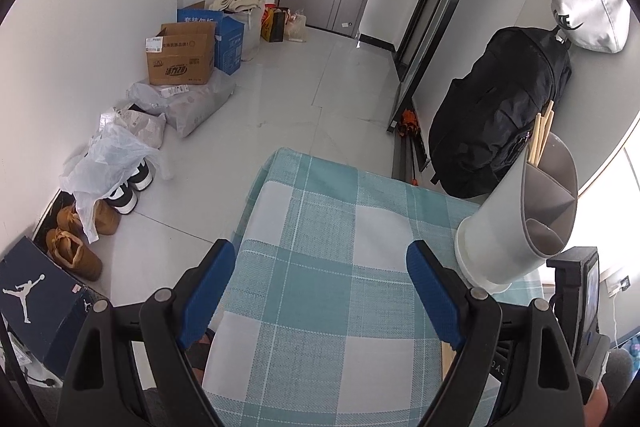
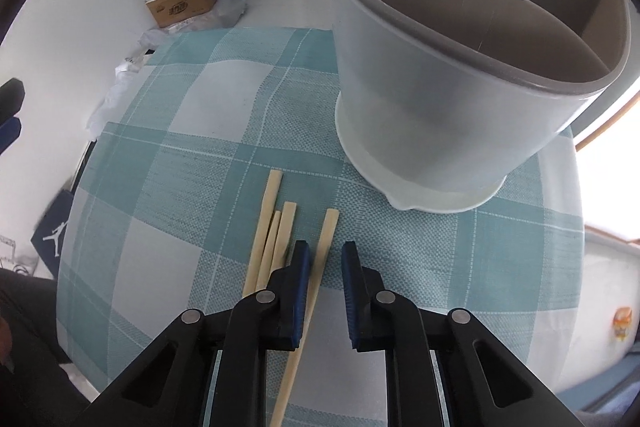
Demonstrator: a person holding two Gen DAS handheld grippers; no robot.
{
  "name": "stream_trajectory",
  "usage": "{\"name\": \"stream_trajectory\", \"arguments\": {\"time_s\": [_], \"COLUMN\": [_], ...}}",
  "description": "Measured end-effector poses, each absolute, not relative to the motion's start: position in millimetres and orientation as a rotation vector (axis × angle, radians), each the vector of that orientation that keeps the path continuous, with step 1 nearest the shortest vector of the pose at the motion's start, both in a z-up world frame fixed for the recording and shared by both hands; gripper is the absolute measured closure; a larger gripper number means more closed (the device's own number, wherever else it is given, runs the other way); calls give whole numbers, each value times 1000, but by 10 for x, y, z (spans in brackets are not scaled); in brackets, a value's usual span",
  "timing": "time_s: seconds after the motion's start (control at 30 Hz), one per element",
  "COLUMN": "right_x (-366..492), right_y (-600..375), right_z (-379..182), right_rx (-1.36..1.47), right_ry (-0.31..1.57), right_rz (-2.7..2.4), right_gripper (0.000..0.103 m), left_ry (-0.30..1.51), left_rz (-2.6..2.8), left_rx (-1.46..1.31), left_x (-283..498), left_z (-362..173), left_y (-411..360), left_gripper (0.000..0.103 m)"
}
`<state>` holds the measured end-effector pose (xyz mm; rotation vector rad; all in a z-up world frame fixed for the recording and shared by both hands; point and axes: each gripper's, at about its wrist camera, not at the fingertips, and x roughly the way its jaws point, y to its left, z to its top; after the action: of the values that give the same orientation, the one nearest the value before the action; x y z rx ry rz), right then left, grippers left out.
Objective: Organize utensils
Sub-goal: 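Close the right tool on one remaining chopstick, then close the left tool on another chopstick while the right tool holds its chopstick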
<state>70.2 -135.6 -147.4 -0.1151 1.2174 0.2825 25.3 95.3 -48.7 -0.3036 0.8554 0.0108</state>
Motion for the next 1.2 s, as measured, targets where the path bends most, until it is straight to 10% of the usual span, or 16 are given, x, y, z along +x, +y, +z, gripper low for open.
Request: {"name": "stream_trajectory", "arguments": {"time_s": [1.2], "right_x": [184], "right_y": [-2273], "right_z": [-452], "right_rx": [299], "right_ry": [728], "right_rz": [391], "right_gripper": [98], "left_ry": [1118], "left_rz": [-141], "left_rx": [-146], "left_x": [376], "left_z": [-893], "left_y": [263], "left_gripper": [19]}}
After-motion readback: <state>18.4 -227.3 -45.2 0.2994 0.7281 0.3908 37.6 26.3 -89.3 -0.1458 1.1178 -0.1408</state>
